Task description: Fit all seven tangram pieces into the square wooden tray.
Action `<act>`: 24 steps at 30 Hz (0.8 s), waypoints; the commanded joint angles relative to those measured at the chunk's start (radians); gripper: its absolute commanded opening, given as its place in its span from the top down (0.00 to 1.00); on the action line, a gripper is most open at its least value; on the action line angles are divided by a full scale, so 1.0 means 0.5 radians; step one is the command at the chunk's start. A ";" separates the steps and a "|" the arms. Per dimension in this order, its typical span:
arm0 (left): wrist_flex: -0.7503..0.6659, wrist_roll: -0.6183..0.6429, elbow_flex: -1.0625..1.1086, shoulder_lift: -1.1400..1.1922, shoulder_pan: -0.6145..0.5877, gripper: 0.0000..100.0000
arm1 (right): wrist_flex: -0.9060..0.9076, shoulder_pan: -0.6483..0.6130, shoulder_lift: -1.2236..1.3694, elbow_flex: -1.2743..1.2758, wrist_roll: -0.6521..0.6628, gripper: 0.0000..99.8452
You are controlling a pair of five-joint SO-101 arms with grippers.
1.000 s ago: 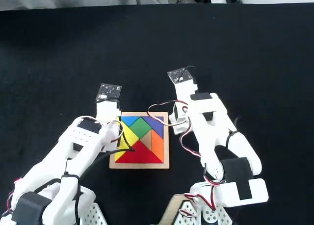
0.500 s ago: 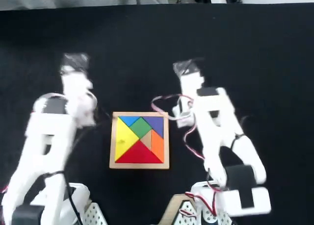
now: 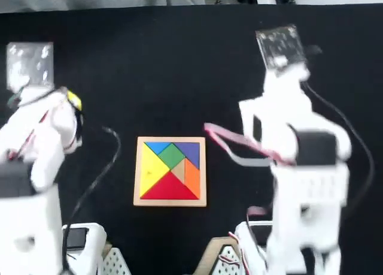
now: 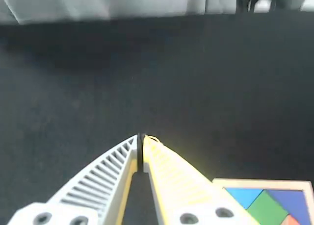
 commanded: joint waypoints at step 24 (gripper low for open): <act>-0.764 -0.006 1.441 -1.286 0.014 0.97 | -1.191 0.037 -2.239 2.150 0.025 0.99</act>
